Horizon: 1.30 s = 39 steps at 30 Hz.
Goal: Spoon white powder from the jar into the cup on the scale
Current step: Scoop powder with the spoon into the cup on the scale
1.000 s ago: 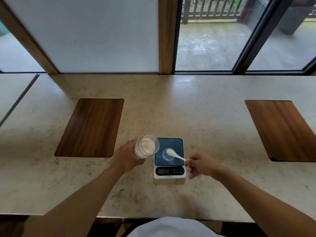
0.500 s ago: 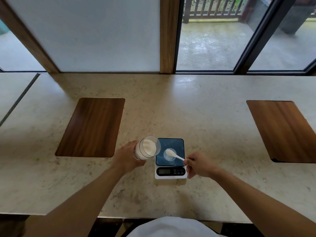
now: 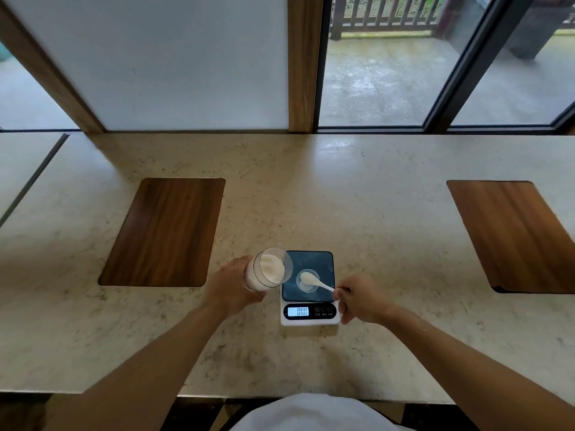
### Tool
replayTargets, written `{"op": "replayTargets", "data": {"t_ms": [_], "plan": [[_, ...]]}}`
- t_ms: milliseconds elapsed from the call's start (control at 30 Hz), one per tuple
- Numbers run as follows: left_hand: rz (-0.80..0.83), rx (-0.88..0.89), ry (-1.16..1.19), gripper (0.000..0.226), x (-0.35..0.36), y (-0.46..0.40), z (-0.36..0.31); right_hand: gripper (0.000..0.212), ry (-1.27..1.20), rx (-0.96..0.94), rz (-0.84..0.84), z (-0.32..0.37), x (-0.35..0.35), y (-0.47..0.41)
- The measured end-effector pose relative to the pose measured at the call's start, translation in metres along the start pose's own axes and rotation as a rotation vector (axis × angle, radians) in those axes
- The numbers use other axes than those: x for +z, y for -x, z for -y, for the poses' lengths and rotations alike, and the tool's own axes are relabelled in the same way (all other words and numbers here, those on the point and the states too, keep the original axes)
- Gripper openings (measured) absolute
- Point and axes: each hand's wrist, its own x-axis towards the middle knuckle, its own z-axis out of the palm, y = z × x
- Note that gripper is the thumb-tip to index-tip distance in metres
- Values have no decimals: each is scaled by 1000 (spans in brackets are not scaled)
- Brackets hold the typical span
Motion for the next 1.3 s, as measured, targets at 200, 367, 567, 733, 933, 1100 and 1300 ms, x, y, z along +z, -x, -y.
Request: {"op": "replayTargets", "data": {"t_ms": [200,367,567,733,933,1100,1300], "plan": [[-5,-5,0,78,1,0,-2,27,125,-36,-10,-3,3,-2],[4,1,-12,81,0,0,-2,26,175,-58,-30,-8,5,-7],[2,15,-13,82,1,1,-2,23,245,-90,-58,-11,6,-9],[-4,22,-17,82,3,2,-2,16,364,-120,-89,-19,10,-11],[-6,23,-12,83,6,2,-2,16,598,-310,-212,-25,10,-3],[-9,13,-5,82,7,2,-2,15,672,-394,-232,-25,8,9],[-14,12,-7,82,8,2,0,18,696,-438,-264,-24,9,17]]}}
